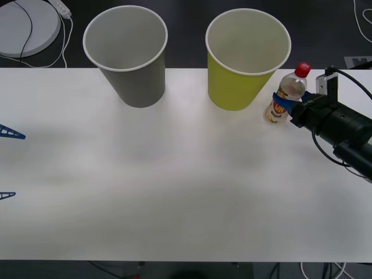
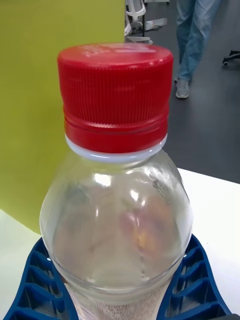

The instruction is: Put the can into the green bin and the plastic bottle into the gray bin

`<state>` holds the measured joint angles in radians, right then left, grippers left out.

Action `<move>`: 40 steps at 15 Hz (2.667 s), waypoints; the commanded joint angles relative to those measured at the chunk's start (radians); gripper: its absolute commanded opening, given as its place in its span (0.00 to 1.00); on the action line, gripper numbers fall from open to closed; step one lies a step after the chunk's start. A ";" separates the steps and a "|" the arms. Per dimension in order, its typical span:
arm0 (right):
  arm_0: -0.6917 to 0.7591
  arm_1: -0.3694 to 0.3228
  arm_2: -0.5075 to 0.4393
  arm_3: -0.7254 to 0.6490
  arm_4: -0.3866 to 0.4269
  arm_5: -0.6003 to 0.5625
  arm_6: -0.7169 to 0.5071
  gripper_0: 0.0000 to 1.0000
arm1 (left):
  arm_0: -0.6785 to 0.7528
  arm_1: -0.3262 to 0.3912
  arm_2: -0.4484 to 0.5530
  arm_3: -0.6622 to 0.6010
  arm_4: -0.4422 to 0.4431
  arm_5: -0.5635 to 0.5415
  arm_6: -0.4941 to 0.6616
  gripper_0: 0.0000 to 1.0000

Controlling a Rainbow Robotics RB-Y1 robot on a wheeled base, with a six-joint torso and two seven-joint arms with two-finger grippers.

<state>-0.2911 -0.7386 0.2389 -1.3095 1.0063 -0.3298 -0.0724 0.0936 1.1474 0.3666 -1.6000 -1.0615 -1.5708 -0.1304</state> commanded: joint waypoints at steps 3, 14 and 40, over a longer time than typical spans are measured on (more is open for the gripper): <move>0.001 0.001 0.000 0.001 0.000 0.000 -0.001 0.00 | 0.000 0.000 0.000 0.000 0.000 0.000 0.000 1.00; 0.107 -0.044 -0.055 -0.103 -0.031 -0.022 -0.001 0.00 | 0.000 0.000 0.000 0.000 0.000 0.000 0.000 1.00; 0.477 -0.214 -0.394 -0.697 0.232 -0.193 -0.655 0.00 | 0.000 0.000 0.000 0.000 0.000 0.000 0.000 1.00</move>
<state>0.1768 -0.9526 -0.1370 -1.9811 1.2045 -0.5120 -0.6833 0.0936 1.1474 0.3666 -1.5999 -1.0615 -1.5708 -0.1304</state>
